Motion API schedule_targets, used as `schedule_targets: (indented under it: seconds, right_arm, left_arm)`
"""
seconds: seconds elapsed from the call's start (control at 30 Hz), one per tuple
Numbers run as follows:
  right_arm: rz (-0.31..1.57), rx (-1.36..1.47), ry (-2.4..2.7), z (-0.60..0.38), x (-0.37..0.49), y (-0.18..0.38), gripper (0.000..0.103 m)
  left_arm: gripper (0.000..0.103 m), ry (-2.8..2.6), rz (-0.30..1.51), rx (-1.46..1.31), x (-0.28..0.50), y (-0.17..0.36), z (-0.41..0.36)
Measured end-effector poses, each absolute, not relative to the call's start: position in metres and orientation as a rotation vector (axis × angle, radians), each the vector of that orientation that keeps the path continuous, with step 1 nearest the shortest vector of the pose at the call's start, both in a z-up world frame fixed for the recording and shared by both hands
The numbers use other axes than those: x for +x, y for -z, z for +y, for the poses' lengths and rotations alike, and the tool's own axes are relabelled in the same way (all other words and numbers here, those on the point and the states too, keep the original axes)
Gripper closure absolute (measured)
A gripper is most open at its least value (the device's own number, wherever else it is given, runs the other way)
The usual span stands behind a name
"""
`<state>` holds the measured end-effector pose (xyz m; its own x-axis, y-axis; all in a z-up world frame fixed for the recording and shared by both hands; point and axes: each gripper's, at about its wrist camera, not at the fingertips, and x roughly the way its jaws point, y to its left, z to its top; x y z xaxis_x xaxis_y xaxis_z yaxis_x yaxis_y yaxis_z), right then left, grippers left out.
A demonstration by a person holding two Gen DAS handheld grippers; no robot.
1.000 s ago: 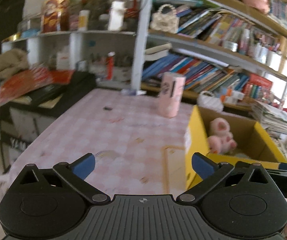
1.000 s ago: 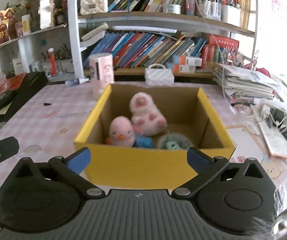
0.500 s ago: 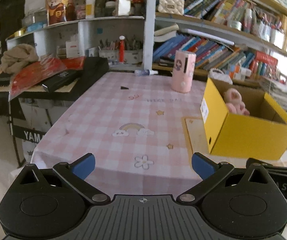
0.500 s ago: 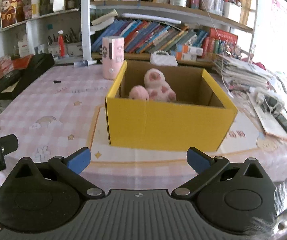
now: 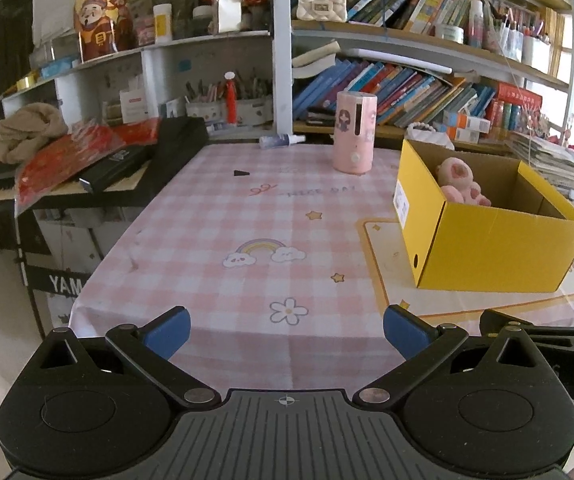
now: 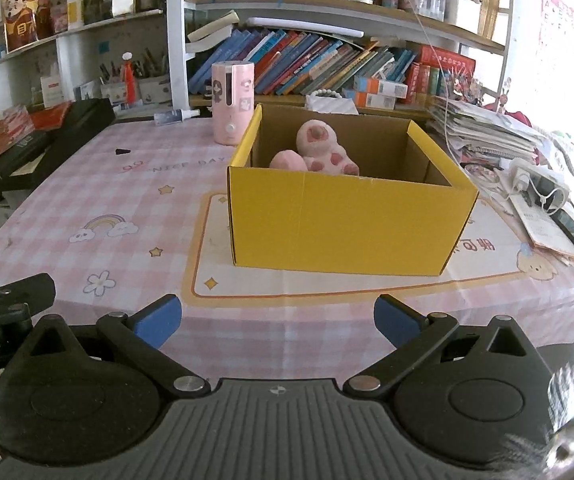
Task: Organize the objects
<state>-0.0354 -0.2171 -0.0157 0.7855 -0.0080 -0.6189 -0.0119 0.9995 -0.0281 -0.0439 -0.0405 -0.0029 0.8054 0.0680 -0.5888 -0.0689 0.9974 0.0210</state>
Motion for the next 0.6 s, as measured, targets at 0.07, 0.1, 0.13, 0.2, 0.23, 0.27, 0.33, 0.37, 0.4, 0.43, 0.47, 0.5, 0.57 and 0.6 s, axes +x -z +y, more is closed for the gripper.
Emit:
schedule_targets:
  seconds: [0.07,0.1,0.13,0.2,0.23,0.27,0.33,0.37,0.4,0.43,0.47,0.5,0.57,0.6]
  right_arm:
    - [0.671,-0.032,0.005,-0.2171,-0.0355,0.0164,0.0]
    - [0.672,-0.032,0.009,-0.2172,-0.0357,0.0166,0.0]
    - [0.672,-0.032,0.012,-0.2174,-0.036,0.0166,0.0]
    - [0.668,-0.034,0.018,-0.2174,-0.0368,0.0162,0.0]
    - [0.666,-0.036,0.021,-0.2176,-0.0371,0.0162,0.0]
    - [0.664,-0.038,0.024,-0.2177,-0.0374,0.0161,0.0]
    - [0.661,-0.04,0.028,-0.2176,-0.0382,0.0158,0.0]
    - [0.661,-0.04,0.028,-0.2179,-0.0382,0.0156,0.0]
    - [0.661,-0.039,0.029,-0.2179,-0.0382,0.0156,0.0]
    - [0.661,-0.04,0.028,-0.218,-0.0382,0.0157,0.0]
    - [0.661,-0.041,0.029,-0.2178,-0.0383,0.0157,0.0]
    - [0.662,-0.041,0.028,-0.218,-0.0382,0.0158,0.0]
    - [0.663,-0.042,0.027,-0.218,-0.0381,0.0159,0.0]
    - [0.665,-0.042,0.027,-0.2182,-0.0382,0.016,0.0]
  left_arm:
    - [0.0,-0.072,0.63,0.006,-0.0442,0.0032,-0.0416]
    - [0.0,-0.072,0.631,0.007,-0.0444,0.003,-0.0421]
    - [0.0,-0.072,0.631,0.007,-0.0444,0.0029,-0.0423]
    - [0.0,-0.072,0.632,0.005,-0.0445,0.003,-0.0423]
    - [0.0,-0.071,0.632,0.003,-0.0446,0.0028,-0.0426]
    - [0.0,-0.07,0.632,0.001,-0.0444,0.0029,-0.0424]
    - [0.0,-0.074,0.631,0.005,-0.0448,0.0034,-0.0423]
    - [0.0,-0.078,0.629,0.011,-0.045,0.0035,-0.0428]
    - [0.0,-0.081,0.628,0.015,-0.0456,0.0034,-0.0432]
    - [0.0,-0.082,0.627,0.016,-0.0457,0.0034,-0.0432]
    - [0.0,-0.084,0.628,0.015,-0.0458,0.0036,-0.0432]
    - [0.0,-0.086,0.633,0.012,-0.0454,0.0038,-0.043]
    - [0.0,-0.087,0.645,-0.001,-0.0448,0.0049,-0.0413]
    - [0.0,-0.088,0.65,-0.006,-0.045,0.0058,-0.0401]
